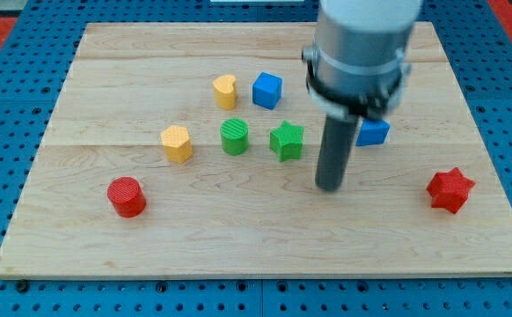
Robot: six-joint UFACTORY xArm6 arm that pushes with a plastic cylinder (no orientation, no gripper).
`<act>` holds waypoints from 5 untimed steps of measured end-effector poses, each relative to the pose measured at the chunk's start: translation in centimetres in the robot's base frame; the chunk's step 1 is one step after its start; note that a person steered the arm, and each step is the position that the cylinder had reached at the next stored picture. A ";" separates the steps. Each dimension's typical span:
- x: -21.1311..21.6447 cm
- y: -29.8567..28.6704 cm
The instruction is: Move the green star right and up bit
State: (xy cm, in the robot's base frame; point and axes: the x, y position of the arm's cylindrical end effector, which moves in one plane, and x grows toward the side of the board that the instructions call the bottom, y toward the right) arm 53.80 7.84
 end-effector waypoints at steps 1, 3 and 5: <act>2.5 -7.3; -4.7 -10.4; -7.2 -9.2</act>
State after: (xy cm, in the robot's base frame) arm 46.62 -1.37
